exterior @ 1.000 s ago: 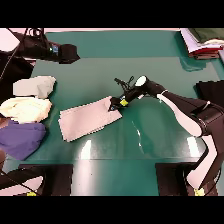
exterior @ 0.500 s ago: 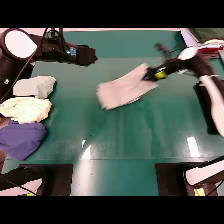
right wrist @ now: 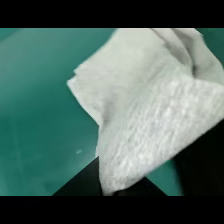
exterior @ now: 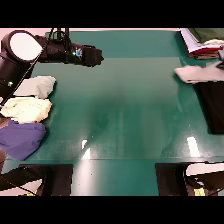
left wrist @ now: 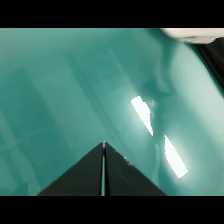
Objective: Fold the shirts.
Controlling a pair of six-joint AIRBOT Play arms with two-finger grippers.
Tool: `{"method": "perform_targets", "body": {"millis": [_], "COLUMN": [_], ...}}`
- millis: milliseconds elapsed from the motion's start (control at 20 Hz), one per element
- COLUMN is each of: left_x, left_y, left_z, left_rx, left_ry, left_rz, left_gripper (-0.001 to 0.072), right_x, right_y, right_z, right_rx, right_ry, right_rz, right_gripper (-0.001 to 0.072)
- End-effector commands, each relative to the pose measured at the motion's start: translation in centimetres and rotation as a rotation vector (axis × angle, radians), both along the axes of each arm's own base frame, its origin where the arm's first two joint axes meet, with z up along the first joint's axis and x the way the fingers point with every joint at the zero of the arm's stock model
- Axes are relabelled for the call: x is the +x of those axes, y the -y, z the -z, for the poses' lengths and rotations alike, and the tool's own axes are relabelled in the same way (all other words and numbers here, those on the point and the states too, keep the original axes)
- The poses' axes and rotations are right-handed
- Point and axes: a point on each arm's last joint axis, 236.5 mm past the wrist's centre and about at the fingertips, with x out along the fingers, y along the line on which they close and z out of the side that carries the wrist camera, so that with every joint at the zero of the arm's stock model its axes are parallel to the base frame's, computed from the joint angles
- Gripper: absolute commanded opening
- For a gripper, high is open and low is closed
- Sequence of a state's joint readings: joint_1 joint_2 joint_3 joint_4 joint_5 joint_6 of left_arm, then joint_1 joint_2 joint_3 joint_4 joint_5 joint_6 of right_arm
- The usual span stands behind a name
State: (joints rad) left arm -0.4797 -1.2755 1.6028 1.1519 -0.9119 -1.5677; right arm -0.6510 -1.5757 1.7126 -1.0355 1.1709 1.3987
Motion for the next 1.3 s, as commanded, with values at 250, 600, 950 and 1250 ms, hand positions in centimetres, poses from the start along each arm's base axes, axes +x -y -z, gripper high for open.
{"method": "perform_targets", "body": {"millis": [250, 600, 950, 1250], "left_x": [0.5, 0.1, -0.4, -0.4], "left_y": [0.1, 0.1, 0.0, 0.0], "left_z": [-0.7, -0.2, 0.5, 0.5], "left_rx": [-0.023, -0.009, 0.013, 0.016], "left_ry": [0.026, 0.007, -0.02, -0.015], "left_rz": [-0.015, -0.004, 0.011, 0.014], "left_gripper": [0.0022, 0.0023, 0.0022, 0.0022], "right_x": [-1.0, -2.5, -9.5, -15.7], "right_y": [6.5, 6.1, 8.1, 7.2], "right_z": [-7.6, -11.6, -5.9, -0.6], "right_rx": [-0.112, -0.159, -0.142, -0.146], "right_ry": [0.155, 0.164, -0.176, -0.379], "right_rz": [0.14, 0.105, 0.191, 0.24], "right_gripper": [0.0013, 0.0012, 0.0013, 0.0445]}}
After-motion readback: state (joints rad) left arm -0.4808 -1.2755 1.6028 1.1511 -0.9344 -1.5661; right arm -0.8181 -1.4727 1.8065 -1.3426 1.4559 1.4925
